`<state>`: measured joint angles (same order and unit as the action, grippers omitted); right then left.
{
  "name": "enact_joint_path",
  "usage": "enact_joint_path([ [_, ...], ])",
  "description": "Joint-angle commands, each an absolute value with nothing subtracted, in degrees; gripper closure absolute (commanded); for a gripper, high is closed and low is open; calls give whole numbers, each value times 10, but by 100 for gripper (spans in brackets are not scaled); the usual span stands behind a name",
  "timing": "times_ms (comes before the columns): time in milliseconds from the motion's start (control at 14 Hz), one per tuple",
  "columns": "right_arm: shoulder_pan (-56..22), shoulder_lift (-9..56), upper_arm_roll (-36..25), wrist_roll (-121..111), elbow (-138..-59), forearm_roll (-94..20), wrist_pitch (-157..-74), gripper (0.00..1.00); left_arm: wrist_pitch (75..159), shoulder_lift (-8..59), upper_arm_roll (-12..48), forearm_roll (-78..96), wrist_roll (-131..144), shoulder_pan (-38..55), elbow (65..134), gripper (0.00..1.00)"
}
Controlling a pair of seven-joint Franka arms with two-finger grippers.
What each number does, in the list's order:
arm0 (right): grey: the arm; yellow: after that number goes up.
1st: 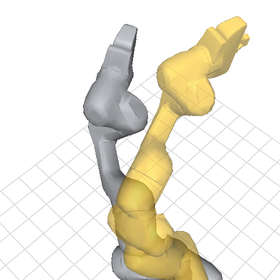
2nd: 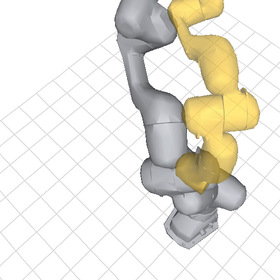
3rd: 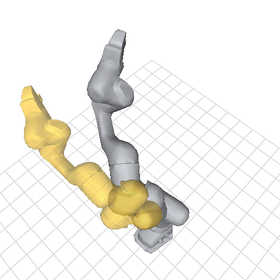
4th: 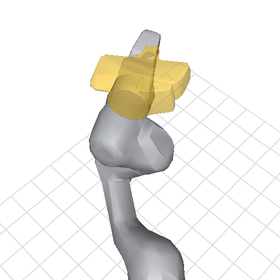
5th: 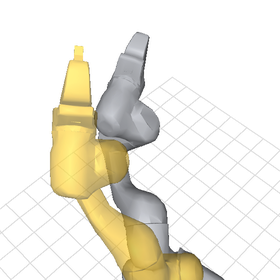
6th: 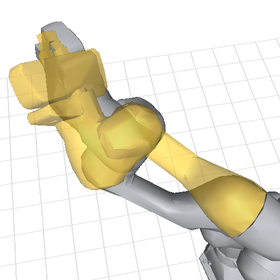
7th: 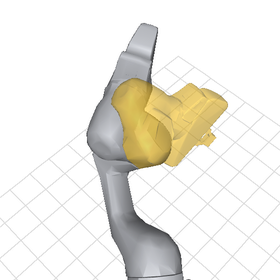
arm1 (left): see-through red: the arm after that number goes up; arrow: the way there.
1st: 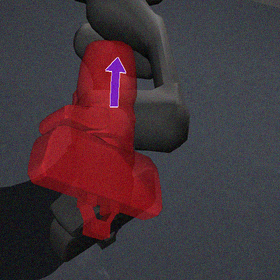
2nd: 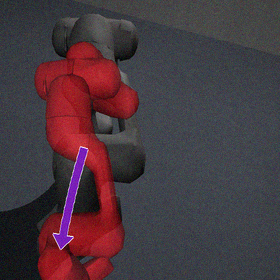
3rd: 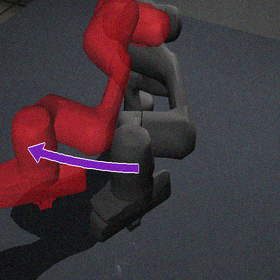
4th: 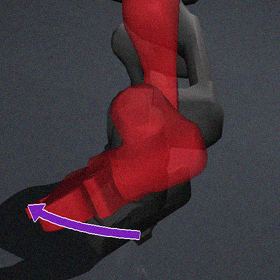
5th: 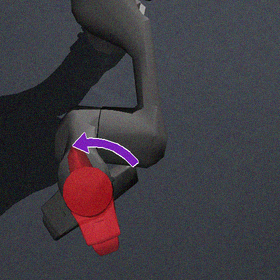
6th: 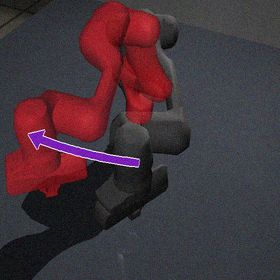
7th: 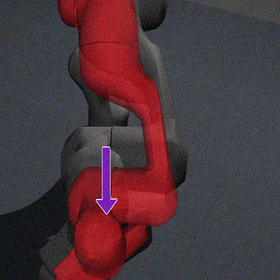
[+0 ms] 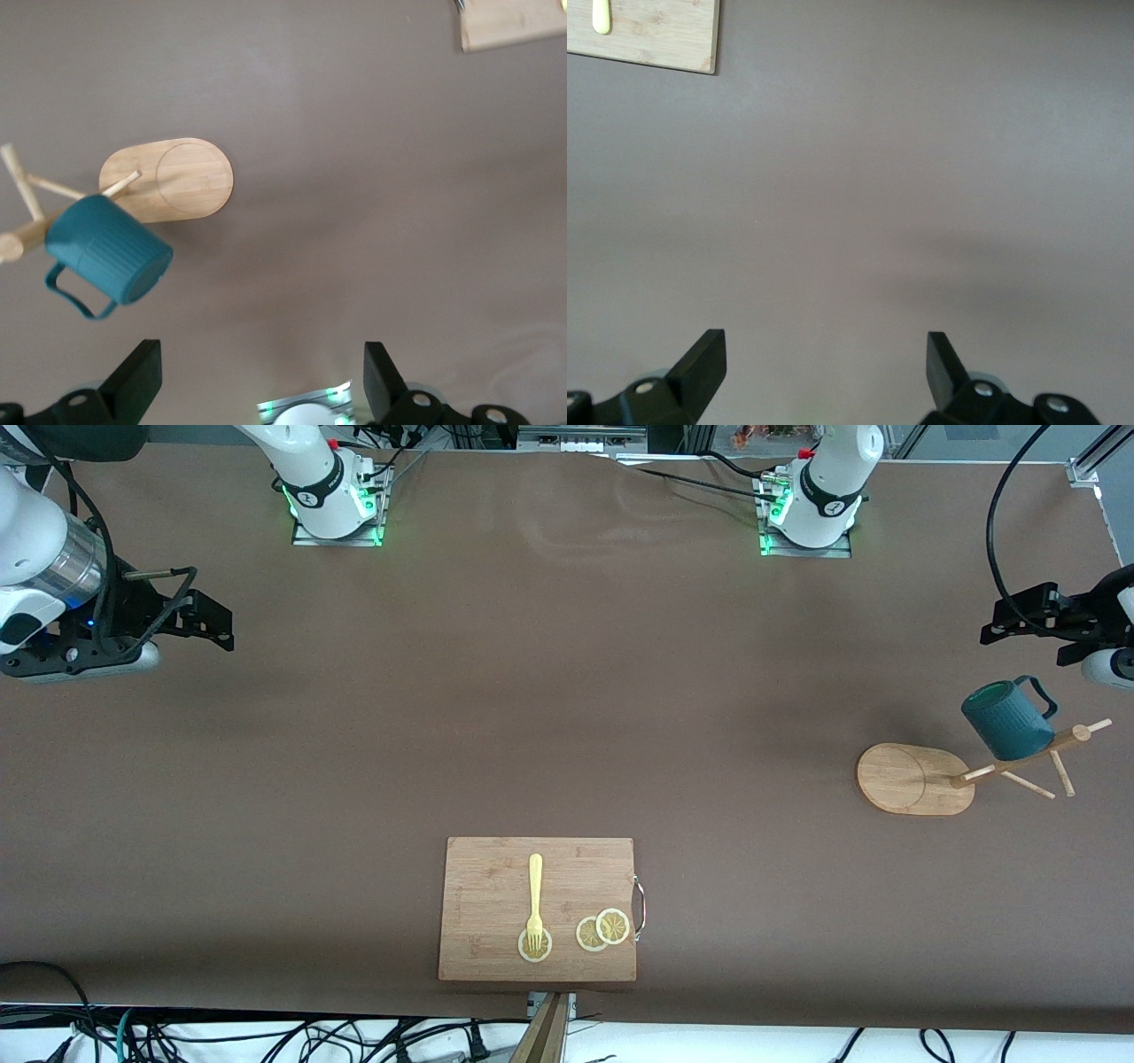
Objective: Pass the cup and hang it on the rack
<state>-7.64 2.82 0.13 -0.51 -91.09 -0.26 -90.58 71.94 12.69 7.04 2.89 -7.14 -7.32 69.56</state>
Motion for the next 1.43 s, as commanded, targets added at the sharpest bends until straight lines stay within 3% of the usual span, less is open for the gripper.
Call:
enact_joint_path([
  [0, -78, 26, 2, -11, -911, 4, -901, 0, 720, 102, 62, 15, 30, -49, 696, 0],
  [429, -77, 25, 2, -11, -912, 3, -897, 0, 724, 62, 61, 14, 60, -35, 749, 0],
  [1357, -78, 24, 2, -10, -912, 3, -897, 0, 722, 114, 65, 11, 67, -19, 716, 0],
])
